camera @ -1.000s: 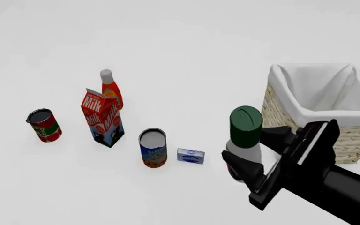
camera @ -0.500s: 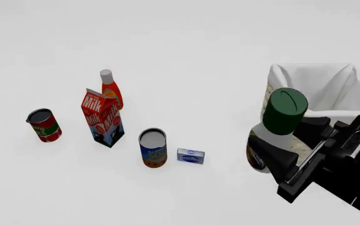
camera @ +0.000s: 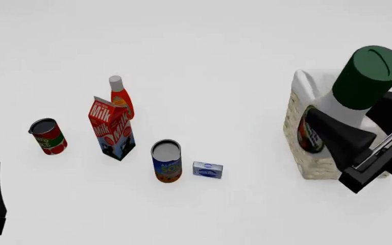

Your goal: Pick the salad dressing and place it in the basket.

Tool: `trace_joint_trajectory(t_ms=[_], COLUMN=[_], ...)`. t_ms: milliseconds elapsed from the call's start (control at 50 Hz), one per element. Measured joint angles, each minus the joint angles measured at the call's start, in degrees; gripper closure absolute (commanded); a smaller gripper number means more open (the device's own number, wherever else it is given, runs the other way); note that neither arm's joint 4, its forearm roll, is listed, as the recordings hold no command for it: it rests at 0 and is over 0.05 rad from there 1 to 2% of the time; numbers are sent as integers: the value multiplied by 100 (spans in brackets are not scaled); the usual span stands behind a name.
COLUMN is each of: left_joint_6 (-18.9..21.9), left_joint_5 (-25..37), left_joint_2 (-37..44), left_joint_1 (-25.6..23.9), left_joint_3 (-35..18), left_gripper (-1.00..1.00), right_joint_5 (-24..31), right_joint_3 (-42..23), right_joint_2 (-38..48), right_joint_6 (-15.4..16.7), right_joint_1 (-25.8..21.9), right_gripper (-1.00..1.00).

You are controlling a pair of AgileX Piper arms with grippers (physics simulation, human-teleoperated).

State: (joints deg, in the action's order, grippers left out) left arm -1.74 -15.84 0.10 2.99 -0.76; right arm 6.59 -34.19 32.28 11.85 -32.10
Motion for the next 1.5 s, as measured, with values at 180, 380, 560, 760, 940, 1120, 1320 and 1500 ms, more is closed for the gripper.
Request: trace_joint_trajectory(t_ms=[180, 380, 560, 760, 940, 1120, 1320, 1500], left_joint_6=[-14, -41, -61, -19, 31, 85, 125, 147], left_joint_5=[39, 59, 60, 47, 29, 2, -29, -62], left_joint_2=[-6, -8, -9, -10, -10, -10, -10, -10], left_joint_1=[54, 63, 58, 34, -15, -60, -93, -101], left_joint_3=[45, 65, 71, 74, 75, 76, 76, 76], left_gripper=[-100, -100, -100, -100, -100, -100, -100, -100], right_joint_5=[132, 245, 267, 160, -92, -426, -729, -897], right_joint_3=[-542, -1216, -1767, -2188, -2481, -2778, -3118, -3345], right_joint_2=[237, 615, 974, 1446, 2079, 2861, 3749, 4357], right_joint_6=[292, 421, 425, 282, 172, 116, 113, 84], right_joint_1=[354, 846, 1338, 1828, 2224, 2621, 3004, 3280], right_gripper=[100, 100, 100, 100, 100, 100, 100, 100])
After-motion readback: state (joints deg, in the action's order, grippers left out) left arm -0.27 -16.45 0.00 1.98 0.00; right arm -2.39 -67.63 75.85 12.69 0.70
